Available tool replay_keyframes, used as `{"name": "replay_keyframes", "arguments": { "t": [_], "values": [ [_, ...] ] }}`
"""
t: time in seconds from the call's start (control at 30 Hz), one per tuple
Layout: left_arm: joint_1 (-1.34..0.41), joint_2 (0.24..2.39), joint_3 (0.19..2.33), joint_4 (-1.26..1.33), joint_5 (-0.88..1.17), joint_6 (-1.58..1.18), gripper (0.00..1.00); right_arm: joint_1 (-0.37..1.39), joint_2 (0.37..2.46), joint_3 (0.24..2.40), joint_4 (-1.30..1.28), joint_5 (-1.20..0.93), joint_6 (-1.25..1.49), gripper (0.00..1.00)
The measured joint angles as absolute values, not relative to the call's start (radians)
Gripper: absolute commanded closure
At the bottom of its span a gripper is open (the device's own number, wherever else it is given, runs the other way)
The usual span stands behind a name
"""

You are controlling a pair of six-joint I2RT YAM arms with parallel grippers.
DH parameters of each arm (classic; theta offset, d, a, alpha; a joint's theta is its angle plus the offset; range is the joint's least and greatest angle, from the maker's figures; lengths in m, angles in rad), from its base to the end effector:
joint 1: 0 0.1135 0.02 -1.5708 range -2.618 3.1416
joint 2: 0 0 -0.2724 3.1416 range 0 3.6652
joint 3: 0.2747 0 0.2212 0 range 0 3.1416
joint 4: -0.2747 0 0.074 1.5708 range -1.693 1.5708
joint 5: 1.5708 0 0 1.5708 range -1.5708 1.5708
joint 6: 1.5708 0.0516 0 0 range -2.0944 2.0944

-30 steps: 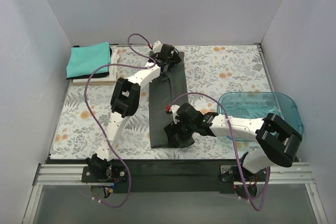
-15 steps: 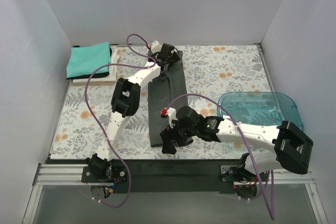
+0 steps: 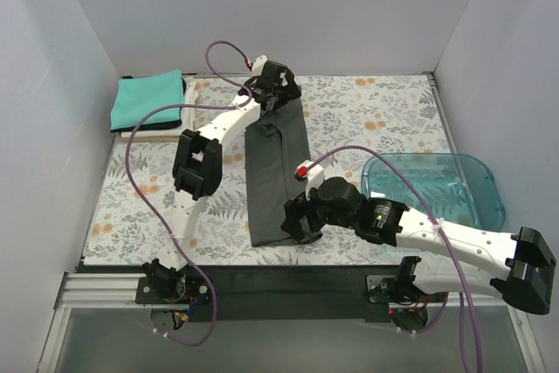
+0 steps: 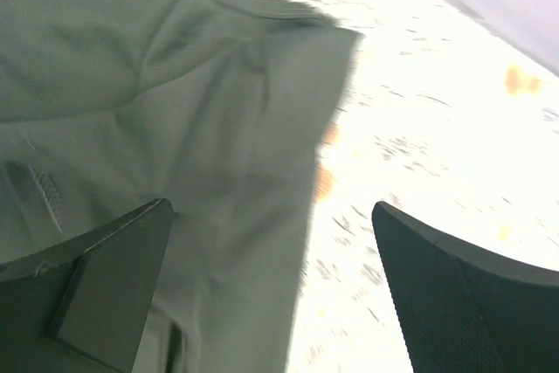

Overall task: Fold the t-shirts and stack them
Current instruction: Fold the tshirt

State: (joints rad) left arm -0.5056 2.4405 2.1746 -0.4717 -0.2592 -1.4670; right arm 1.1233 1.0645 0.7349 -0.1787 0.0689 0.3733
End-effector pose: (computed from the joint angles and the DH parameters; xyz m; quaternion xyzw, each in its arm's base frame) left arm 0.4797 -0.2505 0.2079 -0.4657 0.7799 -0.2694 0.3200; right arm 0.0977 0.1953 0.2785 -0.2994 0.8082 0.3227 0.3913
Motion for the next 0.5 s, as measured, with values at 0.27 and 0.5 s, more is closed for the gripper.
{"name": "replay_keyframes", "arguments": {
  "t": [0.27, 0.5],
  "values": [
    [-0.558, 1.996, 1.866, -0.424, -0.240, -1.391, 0.02, 1.114, 1.033, 0.677, -0.247, 0.278, 0.417, 0.02],
    [-0.637, 1.567, 1.403, -0.333, -0.274, -1.414, 0.02, 1.094, 1.004, 0.632, -0.268, 0.355, 0.428, 0.02]
  ]
}}
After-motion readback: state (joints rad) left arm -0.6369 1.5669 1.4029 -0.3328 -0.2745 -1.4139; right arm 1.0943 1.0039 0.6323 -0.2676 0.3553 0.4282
